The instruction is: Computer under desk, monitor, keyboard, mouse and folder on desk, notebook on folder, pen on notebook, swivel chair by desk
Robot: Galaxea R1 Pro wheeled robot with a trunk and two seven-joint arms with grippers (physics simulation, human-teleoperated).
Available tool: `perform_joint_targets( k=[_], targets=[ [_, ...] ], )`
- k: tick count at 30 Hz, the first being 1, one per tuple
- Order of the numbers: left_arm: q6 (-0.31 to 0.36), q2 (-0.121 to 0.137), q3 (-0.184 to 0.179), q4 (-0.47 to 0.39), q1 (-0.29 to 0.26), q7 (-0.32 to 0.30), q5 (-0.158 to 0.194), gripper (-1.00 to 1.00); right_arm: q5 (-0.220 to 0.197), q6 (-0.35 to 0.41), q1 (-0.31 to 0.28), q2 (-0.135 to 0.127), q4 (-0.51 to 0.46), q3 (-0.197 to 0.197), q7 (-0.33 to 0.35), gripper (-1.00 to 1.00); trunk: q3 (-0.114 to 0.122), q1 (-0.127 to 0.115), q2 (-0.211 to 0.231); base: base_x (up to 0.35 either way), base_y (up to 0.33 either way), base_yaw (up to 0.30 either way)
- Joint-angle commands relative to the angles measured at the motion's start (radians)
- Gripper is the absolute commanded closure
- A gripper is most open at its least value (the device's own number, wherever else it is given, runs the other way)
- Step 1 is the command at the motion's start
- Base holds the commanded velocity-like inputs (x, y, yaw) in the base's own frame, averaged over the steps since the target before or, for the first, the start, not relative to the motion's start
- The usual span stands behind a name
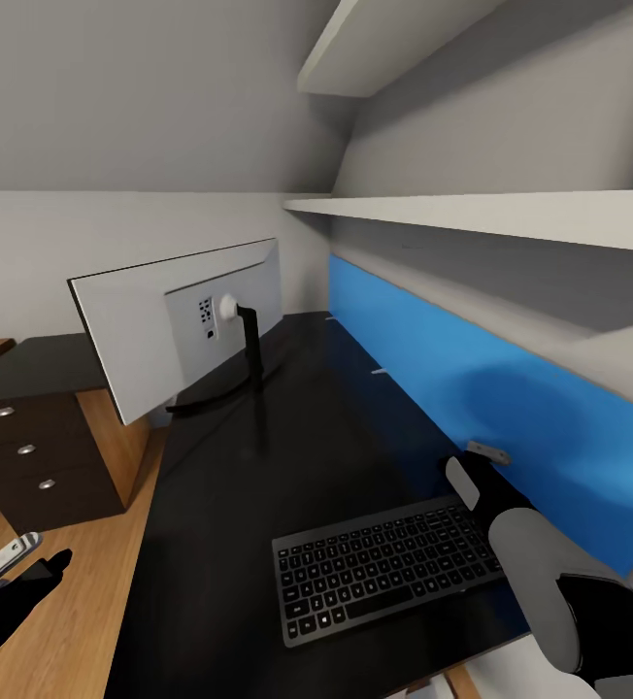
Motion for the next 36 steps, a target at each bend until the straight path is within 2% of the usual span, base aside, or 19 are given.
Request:
perform_joint_targets(
  k=[1,9,11,36],
  targets=[
    [0.003,0.000,0.000,-0.002,-0.001,0.009,0.011,-1.00,-0.009,0.003,0.000,0.000,-0.002,0.001,-0.005,-1.00,-0.001,0.000,-0.001,0.000,0.000,0.000],
    [0.002,0.000,0.000,-0.002,-0.001,0.009,0.011,-1.00,-0.009,0.003,0.000,0.000,-0.001,0.001,-0.005,-1.00,-0.001,0.000,-0.001,0.000,0.000,0.000],
    [0.002,0.000,0.000,-0.001,-0.001,0.010,0.011,-1.00,-0.010,0.003,0.000,0.000,-0.002,0.001,-0.005,-1.00,-0.007,0.008,-0.015,0.000,0.000,0.000],
    [0.003,0.000,0.000,-0.001,-0.001,0.009,0.011,-1.00,-0.009,0.005,0.000,0.001,-0.001,0.001,-0.005,-1.00,-0.007,0.008,-0.015,0.000,0.000,0.000]
  ],
)
